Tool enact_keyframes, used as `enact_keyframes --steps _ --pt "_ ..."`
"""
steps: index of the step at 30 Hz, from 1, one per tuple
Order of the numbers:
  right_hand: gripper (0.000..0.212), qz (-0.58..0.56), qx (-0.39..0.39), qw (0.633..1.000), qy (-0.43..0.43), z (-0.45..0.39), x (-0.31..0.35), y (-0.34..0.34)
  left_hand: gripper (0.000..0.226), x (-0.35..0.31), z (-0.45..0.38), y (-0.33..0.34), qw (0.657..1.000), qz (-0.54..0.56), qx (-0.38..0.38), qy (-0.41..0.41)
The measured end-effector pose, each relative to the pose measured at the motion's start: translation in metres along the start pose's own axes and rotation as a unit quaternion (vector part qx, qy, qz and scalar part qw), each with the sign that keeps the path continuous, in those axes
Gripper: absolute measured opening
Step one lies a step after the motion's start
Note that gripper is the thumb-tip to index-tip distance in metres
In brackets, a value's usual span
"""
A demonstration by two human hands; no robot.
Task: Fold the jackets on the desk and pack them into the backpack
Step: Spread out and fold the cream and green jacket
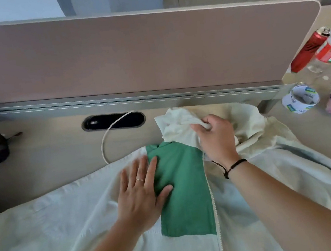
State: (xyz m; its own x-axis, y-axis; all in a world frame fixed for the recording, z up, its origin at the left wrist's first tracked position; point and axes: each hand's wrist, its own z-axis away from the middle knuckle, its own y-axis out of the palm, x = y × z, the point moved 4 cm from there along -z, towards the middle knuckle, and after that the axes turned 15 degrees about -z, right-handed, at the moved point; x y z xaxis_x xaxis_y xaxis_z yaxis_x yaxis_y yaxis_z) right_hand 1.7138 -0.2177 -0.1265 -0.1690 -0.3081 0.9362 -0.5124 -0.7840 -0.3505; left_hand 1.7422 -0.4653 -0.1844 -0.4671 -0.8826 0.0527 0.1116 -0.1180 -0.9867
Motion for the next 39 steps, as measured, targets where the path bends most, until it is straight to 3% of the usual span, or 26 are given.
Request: enact_keyframes --steps 3,5,7,9,14,16,20,24,26,28,30,31,35,39 --pt "0.022 0.075 0.053 0.993 0.072 0.009 -0.029 0.012 0.082 0.001 -0.012 -0.016 0.999 0.029 -0.003 -0.019" --pt "0.007 0.082 0.05 0.993 0.074 0.01 -0.036 0.01 0.068 0.006 -0.032 -0.03 0.996 0.074 -0.035 -0.038" --pt "0.022 0.056 0.05 0.995 0.067 0.009 -0.034 0.004 0.052 0.017 -0.056 -0.035 0.987 0.13 -0.045 -0.078" --pt "0.037 0.034 0.058 0.997 0.048 0.013 -0.03 -0.005 0.046 0.022 -0.077 -0.039 0.985 0.144 -0.01 -0.092" --pt "0.043 0.044 0.086 0.993 -0.073 0.03 -0.016 -0.021 0.053 0.015 -0.088 -0.042 0.978 0.185 0.08 -0.057" --pt "0.038 0.058 0.077 0.986 -0.137 0.03 -0.013 -0.024 0.042 0.018 -0.086 -0.048 0.974 0.212 0.028 -0.077" --pt "0.024 0.08 0.064 0.969 -0.227 0.027 -0.005 -0.012 0.031 0.033 -0.066 -0.068 0.942 0.227 -0.186 -0.163" --pt "0.025 0.192 0.134 0.962 -0.142 0.012 -0.013 0.022 0.04 0.036 -0.062 -0.053 0.955 0.1 -0.18 -0.215" --pt "0.04 0.278 0.175 0.938 -0.107 0.013 -0.022 0.033 0.041 0.026 -0.061 -0.053 0.962 0.042 -0.202 -0.179" --pt "0.057 0.323 0.213 0.917 -0.1 0.02 -0.032 0.038 0.033 0.002 -0.056 -0.052 0.968 0.018 -0.246 -0.037" --pt "0.063 0.327 0.234 0.91 -0.101 0.023 -0.04 0.039 0.035 -0.024 -0.049 -0.037 0.971 -0.006 -0.216 0.101" --pt "0.063 0.319 0.239 0.912 -0.1 0.021 -0.042 0.038 0.042 -0.032 -0.047 -0.028 0.977 -0.016 -0.169 0.128" --pt "0.057 0.261 0.233 0.932 -0.089 0.023 -0.037 0.022 0.076 -0.035 -0.055 0.0 0.996 -0.03 0.048 0.075" --pt "0.062 0.313 0.184 0.921 -0.143 0.084 -0.037 -0.021 0.089 -0.042 -0.07 0.001 0.994 -0.065 0.078 0.046"
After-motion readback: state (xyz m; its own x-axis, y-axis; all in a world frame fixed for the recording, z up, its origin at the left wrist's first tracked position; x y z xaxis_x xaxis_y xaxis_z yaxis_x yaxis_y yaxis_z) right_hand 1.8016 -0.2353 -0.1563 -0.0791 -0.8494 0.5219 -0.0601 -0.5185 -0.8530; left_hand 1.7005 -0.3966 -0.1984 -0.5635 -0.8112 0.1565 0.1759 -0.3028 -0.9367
